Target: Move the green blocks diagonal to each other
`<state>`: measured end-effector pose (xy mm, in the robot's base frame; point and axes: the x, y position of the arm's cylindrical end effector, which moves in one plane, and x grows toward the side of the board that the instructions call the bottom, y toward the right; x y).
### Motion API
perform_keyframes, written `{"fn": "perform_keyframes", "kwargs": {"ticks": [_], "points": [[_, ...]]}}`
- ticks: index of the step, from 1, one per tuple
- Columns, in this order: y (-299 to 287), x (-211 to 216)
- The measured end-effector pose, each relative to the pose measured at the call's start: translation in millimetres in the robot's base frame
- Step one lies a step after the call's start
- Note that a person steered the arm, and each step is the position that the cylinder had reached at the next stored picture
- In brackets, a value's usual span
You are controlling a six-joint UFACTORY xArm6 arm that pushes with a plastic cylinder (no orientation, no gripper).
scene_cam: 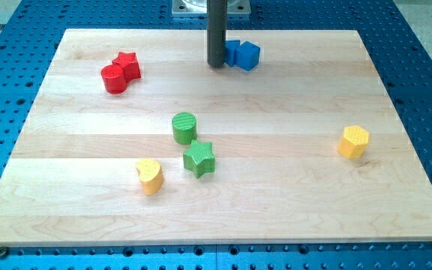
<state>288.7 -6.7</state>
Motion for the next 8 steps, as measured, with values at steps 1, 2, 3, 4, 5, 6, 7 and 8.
{"fn": "perform_keyframes", "kwargs": {"ticks": [1, 2, 3, 4, 5, 6, 7, 8], "points": [[-5, 47], [16, 109], [31, 197], [29, 256], [-17, 290], [-22, 260], [-31, 228], [-50, 214]]}}
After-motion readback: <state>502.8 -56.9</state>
